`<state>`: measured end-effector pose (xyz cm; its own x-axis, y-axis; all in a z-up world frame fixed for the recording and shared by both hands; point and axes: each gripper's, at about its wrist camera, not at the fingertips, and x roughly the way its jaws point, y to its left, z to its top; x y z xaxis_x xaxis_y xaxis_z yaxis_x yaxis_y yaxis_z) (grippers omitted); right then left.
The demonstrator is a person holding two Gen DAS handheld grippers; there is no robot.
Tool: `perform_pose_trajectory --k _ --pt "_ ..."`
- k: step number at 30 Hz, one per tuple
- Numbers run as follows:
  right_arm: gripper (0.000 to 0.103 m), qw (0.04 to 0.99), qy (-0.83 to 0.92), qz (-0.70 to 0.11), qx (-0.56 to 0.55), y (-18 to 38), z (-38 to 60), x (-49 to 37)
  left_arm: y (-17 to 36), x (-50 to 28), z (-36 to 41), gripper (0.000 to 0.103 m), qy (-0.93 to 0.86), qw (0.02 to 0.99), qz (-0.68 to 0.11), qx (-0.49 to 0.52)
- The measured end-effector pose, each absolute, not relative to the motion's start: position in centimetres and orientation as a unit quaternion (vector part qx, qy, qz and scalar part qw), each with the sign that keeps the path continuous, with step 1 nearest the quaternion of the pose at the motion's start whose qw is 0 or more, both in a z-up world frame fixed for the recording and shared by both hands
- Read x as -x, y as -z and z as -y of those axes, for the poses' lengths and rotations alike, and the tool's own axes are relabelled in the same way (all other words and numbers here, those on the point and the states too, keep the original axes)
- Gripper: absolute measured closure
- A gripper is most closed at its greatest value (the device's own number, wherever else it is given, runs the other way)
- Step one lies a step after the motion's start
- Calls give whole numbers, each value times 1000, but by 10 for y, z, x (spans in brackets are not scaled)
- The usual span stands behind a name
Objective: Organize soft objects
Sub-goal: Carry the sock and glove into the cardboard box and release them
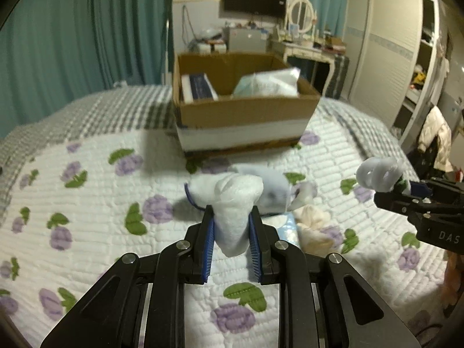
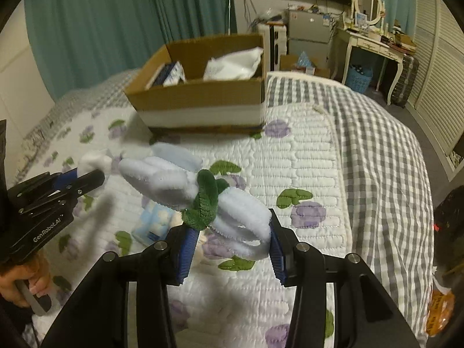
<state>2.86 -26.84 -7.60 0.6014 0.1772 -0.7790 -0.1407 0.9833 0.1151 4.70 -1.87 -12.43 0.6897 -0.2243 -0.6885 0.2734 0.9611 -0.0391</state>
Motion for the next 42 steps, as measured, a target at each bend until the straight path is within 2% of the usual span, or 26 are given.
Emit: perform_pose_trajectory --k 6,14,24,33,42 --pt "59 920 -85 -380 -42 33 268 -1 76 -21 11 82 137 936 -321 -31" --pt "59 953 -87 -282 -64 -63 270 18 7 -4 5 82 146 953 -265 -22" --pt "59 970 -90 -222 -31 -135 249 8 -56 -18 7 82 150 965 -214 -10" --pt "59 975 -96 -202 -20 -153 237 -41 -76 -70 8 82 139 971 -195 -3" --pt "59 971 -92 -219 -15 -128 236 -111 -49 -141 21 82 136 966 -221 0"
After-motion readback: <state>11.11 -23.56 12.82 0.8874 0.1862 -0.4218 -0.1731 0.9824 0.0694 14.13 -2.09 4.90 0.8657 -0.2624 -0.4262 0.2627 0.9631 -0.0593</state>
